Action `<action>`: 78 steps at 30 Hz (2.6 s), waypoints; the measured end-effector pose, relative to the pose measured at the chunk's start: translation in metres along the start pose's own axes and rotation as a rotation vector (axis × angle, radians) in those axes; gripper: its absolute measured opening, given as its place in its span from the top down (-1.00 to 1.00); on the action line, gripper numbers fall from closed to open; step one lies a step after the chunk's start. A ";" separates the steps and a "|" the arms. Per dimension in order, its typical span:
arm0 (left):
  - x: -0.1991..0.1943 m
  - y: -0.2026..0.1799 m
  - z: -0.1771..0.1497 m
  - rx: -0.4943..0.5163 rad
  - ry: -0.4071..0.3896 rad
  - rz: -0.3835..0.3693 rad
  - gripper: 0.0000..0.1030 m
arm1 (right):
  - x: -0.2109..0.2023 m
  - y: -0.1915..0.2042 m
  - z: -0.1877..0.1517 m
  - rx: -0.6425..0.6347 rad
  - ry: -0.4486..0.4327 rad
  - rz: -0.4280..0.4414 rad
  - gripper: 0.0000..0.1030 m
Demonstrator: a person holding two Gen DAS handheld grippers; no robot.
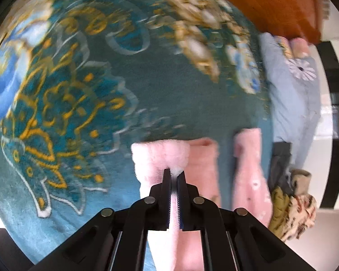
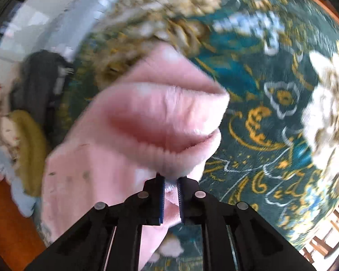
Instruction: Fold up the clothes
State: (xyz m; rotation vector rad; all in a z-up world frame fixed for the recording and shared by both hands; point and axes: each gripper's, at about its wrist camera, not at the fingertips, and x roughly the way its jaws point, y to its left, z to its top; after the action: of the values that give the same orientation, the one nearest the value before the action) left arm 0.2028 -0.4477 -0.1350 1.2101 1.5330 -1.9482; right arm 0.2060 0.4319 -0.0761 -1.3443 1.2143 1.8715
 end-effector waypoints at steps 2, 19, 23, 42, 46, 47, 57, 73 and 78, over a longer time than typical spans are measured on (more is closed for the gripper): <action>-0.014 -0.021 0.004 0.057 -0.013 -0.037 0.92 | -0.039 0.004 0.009 -0.022 -0.043 0.067 0.85; -0.039 0.050 -0.004 0.033 0.003 0.006 0.92 | -0.027 -0.160 -0.045 0.017 -0.009 0.068 0.87; -0.048 0.040 -0.001 0.040 -0.017 -0.015 0.92 | -0.020 -0.163 -0.036 -0.005 0.033 0.089 0.79; -0.052 0.029 -0.004 0.010 -0.033 0.022 0.92 | 0.028 -0.166 -0.053 0.107 0.132 0.160 0.92; -0.072 0.006 0.002 0.010 -0.076 -0.041 0.93 | -0.009 -0.143 -0.026 0.109 0.043 0.326 0.94; -0.080 -0.002 0.003 0.018 -0.088 -0.064 0.93 | -0.024 -0.136 -0.018 0.102 0.007 0.370 0.94; -0.088 -0.016 0.010 0.046 -0.119 0.059 0.99 | -0.062 -0.117 0.001 0.039 -0.072 0.395 0.94; -0.019 0.061 -0.052 -0.030 -0.016 0.227 0.11 | -0.022 -0.099 0.026 0.030 -0.003 0.251 0.93; -0.012 0.066 -0.054 -0.067 -0.007 0.225 0.88 | -0.025 -0.096 0.024 0.023 -0.007 0.245 0.93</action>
State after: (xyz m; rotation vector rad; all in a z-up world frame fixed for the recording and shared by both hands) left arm 0.2786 -0.4219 -0.1664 1.2849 1.3819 -1.7412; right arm 0.2827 0.4991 -0.0847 -1.2210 1.4474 2.0182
